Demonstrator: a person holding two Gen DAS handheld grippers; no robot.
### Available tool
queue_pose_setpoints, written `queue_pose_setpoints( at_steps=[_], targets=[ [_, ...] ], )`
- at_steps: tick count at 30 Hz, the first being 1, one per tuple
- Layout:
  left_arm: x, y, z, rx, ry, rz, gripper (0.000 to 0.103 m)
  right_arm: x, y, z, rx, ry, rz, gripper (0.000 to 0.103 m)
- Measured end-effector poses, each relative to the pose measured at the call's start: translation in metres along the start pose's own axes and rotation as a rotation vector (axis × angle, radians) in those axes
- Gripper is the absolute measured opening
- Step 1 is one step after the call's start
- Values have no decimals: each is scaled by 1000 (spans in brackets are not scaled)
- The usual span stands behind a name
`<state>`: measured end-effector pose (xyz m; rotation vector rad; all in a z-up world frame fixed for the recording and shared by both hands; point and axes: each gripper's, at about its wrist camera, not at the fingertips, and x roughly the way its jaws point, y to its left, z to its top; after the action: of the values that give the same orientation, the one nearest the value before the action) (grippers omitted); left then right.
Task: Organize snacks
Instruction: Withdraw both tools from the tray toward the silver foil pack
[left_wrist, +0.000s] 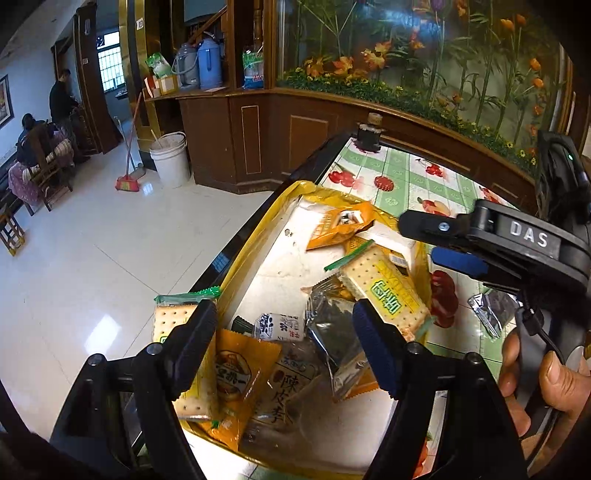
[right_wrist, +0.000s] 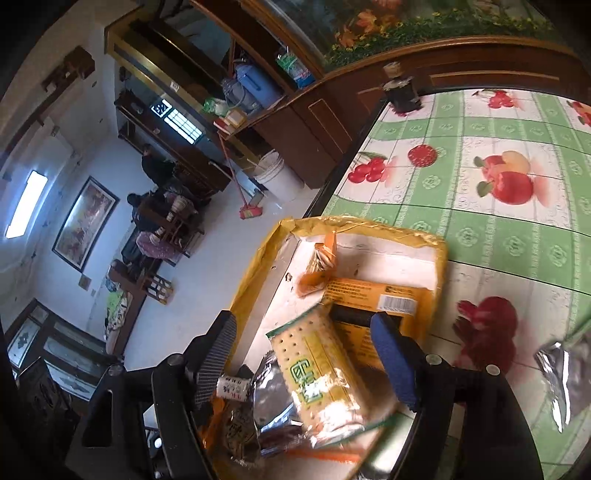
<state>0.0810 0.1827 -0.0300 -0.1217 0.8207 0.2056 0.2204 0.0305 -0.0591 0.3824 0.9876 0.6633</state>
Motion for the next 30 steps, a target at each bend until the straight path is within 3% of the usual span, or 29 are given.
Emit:
queue_pose_setpoints(
  at_steps=[11,20,26,30],
  targets=[
    [-25,-19,-13,8,4,-74,76,-96,-48,-41,75,-110,-47,77],
    [-42,-64,-35,108,8,-123,76,-164,-81,-92,103,-177,-145,78],
    [-68,-102,-47,196,-35,-154,76,-200,-89,-116,104,-215,-196,78],
    [-83,-118,-54,234,-62,-167,76,-220,-86,-131,92,-238,-292,78]
  ],
)
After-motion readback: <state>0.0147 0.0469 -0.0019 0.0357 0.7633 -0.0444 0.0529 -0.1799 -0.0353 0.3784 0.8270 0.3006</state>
